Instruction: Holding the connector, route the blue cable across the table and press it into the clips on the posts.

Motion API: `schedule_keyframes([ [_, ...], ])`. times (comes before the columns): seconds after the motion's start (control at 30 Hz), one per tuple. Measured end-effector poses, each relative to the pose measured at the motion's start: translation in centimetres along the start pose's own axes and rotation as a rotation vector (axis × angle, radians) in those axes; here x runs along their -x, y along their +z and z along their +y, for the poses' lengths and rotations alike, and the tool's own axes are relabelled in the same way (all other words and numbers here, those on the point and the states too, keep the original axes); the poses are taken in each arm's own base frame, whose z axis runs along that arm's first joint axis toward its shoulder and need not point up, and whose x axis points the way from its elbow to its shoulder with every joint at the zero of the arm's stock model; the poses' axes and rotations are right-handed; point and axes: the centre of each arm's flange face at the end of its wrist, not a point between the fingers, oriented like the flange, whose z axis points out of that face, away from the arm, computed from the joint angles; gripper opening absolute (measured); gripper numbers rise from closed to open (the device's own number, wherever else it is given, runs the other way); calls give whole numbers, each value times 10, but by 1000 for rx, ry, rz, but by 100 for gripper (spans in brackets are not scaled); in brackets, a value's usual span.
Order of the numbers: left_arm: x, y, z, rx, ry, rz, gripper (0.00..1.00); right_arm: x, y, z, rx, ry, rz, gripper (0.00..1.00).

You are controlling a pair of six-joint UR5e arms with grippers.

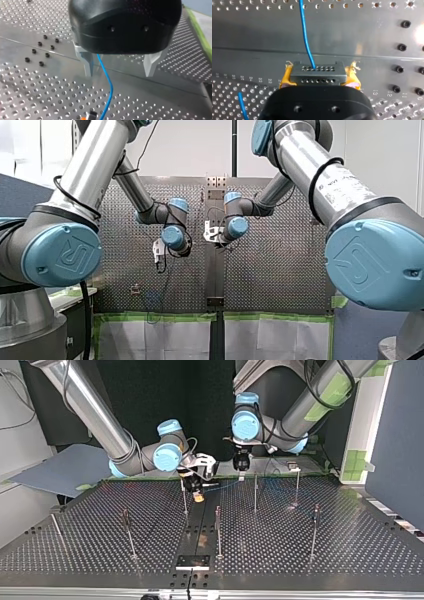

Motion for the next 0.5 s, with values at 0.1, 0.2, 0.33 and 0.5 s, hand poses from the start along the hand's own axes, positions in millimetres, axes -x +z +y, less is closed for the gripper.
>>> schedule_keyframes([
  [0.1, 2, 11, -2, 2, -19, -13, 100, 0, 0, 1, 1, 0, 0, 0],
  [0.2, 8, 20, -3, 1, -39, -32, 100, 0, 0, 1, 1, 0, 1, 0],
  [0.33, 9, 33, -6, 0, -53, -38, 100, 0, 0, 1, 2, 0, 2, 0],
  [0.5, 3, 46, -12, -2, -54, -28, 100, 0, 0, 1, 2, 0, 2, 0],
])
